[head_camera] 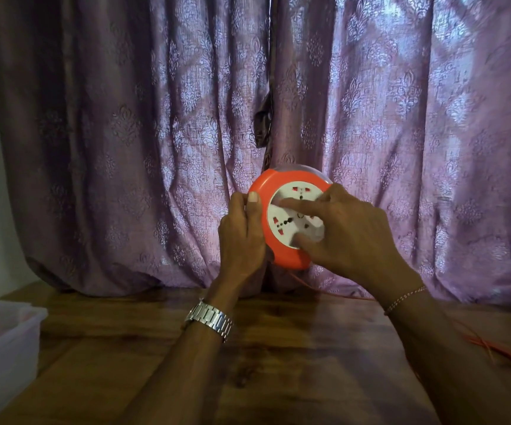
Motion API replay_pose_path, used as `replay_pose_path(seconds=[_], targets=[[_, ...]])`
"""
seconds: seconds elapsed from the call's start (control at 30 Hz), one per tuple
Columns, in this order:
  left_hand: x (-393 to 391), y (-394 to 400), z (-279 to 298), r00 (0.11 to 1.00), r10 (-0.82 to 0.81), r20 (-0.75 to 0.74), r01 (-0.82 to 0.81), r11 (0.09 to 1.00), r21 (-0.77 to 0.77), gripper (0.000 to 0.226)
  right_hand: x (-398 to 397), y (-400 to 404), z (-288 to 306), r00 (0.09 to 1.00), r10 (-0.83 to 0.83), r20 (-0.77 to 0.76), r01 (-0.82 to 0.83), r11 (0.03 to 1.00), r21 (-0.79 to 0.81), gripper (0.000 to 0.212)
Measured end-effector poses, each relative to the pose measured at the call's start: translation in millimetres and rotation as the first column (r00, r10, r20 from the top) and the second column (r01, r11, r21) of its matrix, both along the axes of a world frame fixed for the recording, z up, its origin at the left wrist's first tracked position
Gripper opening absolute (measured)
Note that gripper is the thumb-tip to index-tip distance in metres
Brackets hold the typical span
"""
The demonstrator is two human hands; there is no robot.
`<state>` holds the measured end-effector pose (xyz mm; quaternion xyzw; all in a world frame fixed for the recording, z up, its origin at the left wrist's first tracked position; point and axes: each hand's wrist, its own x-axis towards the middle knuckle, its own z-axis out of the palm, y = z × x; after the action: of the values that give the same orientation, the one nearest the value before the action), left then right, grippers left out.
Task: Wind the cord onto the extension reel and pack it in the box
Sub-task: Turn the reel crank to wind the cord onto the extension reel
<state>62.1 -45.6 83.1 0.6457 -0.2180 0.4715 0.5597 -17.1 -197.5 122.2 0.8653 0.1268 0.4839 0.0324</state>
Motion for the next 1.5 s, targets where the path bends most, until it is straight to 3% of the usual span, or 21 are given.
replay_pose_path(seconds=[0.17, 0.33, 0.43, 0.53, 0.6, 0.87, 1.1, 1.23, 1.37, 1.5], targets=[[1, -1, -2, 1.000, -0.006, 0.008, 0.006, 1.000, 0.008, 0.031, 2, 1, 1, 0.992, -0.088, 0.095, 0.071, 0.983, 0.170, 0.068], [4, 0, -3, 1.000, -0.009, 0.005, 0.009, 1.000, -0.002, 0.035, -3, -1, 6, 0.993, 0.066, 0.095, -0.075, 0.992, 0.099, 0.041], [6, 0, -3, 0.999, -0.030, 0.012, 0.031, 0.999, -0.014, 0.037, -4, -5, 11, 0.983, 0.182, -0.021, -0.182, 0.983, -0.010, 0.029], [8, 1, -3, 0.997, -0.070, 0.015, 0.070, 0.997, -0.020, 0.038, -9, -3, 13, 0.964, 0.154, -0.219, -0.172, 0.983, -0.069, 0.052], [10, 2, -3, 0.995, -0.096, 0.002, 0.096, 0.995, -0.027, 0.038, -11, 0, 13, 0.955, 0.133, -0.267, -0.162, 0.983, -0.090, 0.062], [13, 0, -3, 0.995, -0.101, 0.000, 0.101, 0.994, -0.045, 0.039, -11, 2, 8, 0.994, 0.025, -0.107, -0.040, 0.989, -0.140, 0.046], [9, 0, -1, 0.995, -0.097, 0.002, 0.097, 0.994, -0.042, 0.038, -5, 5, -1, 0.999, -0.029, 0.046, 0.025, 0.996, 0.080, 0.062], [7, 1, -2, 0.998, -0.062, 0.014, 0.062, 0.998, -0.021, 0.037, -1, 4, 1, 0.996, -0.056, 0.068, 0.050, 0.995, 0.089, 0.068], [7, 1, -2, 0.998, -0.069, 0.010, 0.069, 0.997, -0.015, 0.038, -3, 3, 4, 0.991, -0.064, 0.116, 0.060, 0.998, 0.032, 0.055], [9, 2, -1, 0.997, -0.071, 0.026, 0.072, 0.997, -0.022, 0.033, -9, -1, 11, 0.988, 0.139, 0.072, -0.133, 0.988, -0.084, 0.027]])
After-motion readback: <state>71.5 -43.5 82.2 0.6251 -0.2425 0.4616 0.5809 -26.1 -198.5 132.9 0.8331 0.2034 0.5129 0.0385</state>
